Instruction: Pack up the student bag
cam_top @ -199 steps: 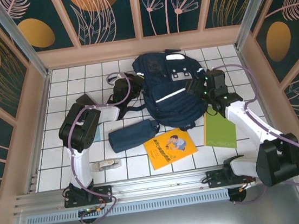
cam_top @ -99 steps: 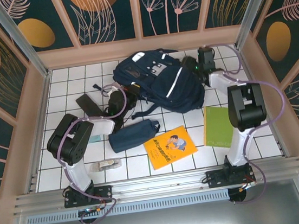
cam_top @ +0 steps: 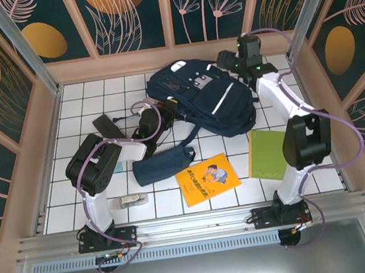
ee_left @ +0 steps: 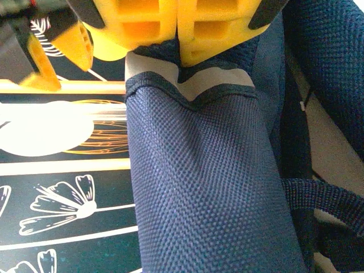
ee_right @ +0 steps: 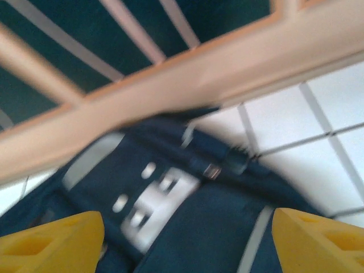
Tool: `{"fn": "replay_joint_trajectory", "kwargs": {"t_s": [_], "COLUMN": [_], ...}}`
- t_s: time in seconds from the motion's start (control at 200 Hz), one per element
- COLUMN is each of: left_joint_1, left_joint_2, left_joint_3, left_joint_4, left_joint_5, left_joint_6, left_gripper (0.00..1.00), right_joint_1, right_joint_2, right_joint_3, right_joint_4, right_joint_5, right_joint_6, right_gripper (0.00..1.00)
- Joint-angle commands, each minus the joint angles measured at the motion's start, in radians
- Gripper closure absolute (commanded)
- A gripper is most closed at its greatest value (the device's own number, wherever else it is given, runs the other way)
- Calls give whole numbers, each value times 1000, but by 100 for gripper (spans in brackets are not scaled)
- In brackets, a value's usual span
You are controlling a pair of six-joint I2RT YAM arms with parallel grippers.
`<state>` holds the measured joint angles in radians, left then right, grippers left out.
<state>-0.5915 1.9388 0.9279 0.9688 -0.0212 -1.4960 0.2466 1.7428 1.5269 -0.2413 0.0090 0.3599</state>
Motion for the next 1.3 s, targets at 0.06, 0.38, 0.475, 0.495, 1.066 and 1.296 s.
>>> {"fn": "replay_joint_trajectory", "kwargs": {"t_s": [0.06, 0.38, 0.475, 0.495, 1.066, 1.296], "left_joint_1": [-8, -14, -16, -16, -32, -35], "left_joint_2": [2, -26, -37, -39, -115, -131], "left_joint_3": [81, 21, 8, 4, -87, -95], "left_joint_4": [156, 152, 151, 152, 154, 147], "left_joint_5": [-5, -37, -40, -41, -23, -13], "left_joint_6": [-43, -52, -54, -55, -109, -133], "left_gripper": [100, 100, 100, 100, 100, 100], "right_joint_1": [175, 413, 442, 447, 518, 534], "right_joint_2": [-207, -285, -209, -195, 126, 164], "right_joint_3": [-197, -620, -619, -617, -468, -468], "right_joint_4": [-9, 465, 492, 500, 642, 756], "right_joint_5": [-177, -180, -158, -147, 429, 490], "right_joint_6": [97, 489, 511, 509, 311, 203], "right_gripper": [34, 51, 55, 56, 51, 66]}}
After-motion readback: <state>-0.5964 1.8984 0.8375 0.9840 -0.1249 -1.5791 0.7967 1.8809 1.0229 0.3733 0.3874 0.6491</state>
